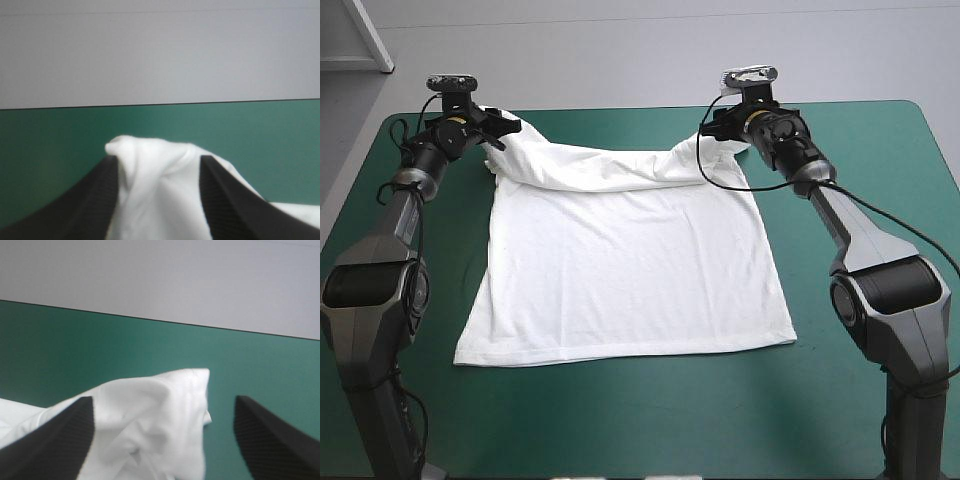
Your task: Fold the cloth
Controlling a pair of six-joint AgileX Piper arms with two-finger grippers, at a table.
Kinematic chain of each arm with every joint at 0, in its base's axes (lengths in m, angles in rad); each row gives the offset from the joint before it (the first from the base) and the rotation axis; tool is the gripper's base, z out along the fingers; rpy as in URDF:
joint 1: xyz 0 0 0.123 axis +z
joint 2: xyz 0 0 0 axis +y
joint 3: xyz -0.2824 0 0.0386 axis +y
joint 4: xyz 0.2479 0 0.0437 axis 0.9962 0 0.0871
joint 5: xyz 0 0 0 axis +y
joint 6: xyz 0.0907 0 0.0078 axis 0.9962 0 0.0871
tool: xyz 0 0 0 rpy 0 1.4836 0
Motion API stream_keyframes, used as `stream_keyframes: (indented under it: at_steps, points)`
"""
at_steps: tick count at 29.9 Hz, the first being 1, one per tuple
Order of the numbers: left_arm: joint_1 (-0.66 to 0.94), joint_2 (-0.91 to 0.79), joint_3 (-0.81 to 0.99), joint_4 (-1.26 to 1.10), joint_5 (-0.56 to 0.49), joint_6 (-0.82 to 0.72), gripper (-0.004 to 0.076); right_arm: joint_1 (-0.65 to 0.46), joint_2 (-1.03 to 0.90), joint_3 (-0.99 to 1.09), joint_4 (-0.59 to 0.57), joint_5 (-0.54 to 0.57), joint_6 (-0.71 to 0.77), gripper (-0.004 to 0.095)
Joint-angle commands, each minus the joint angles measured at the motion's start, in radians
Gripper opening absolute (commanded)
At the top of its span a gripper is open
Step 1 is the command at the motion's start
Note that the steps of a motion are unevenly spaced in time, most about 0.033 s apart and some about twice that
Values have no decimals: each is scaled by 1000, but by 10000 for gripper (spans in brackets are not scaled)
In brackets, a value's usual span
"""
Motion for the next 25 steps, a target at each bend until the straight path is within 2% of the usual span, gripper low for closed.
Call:
stream_keyframes:
  at_steps: [1,4,6,8,13,17,18,22,25]
  points:
    - [-5,-115,-69,-16,11,-6,535,-10,-103,-100,-24,80,2,934]
    - [-5,-190,-118,-13,196,-6,530,-8,-158,-147,-15,247,2,906]
    - [-5,-254,-146,-13,357,-6,522,-8,-210,-159,9,376,2,891]
    - [-5,-318,-154,-13,499,-15,506,-8,-271,-159,31,532,-19,868]
    - [-5,-435,-154,-8,786,-104,456,-8,-363,-159,31,833,-37,793]
    - [-5,-490,-151,29,988,-165,451,-8,-441,-69,95,848,-65,745]
    - [-5,-494,-151,41,1012,-183,451,-8,-467,-37,119,848,-78,743]
    - [-5,-568,-38,59,1009,-186,451,-8,-593,195,170,846,-85,743]
    - [-5,-661,134,98,1009,-186,451,-8,-693,378,167,804,-87,741]
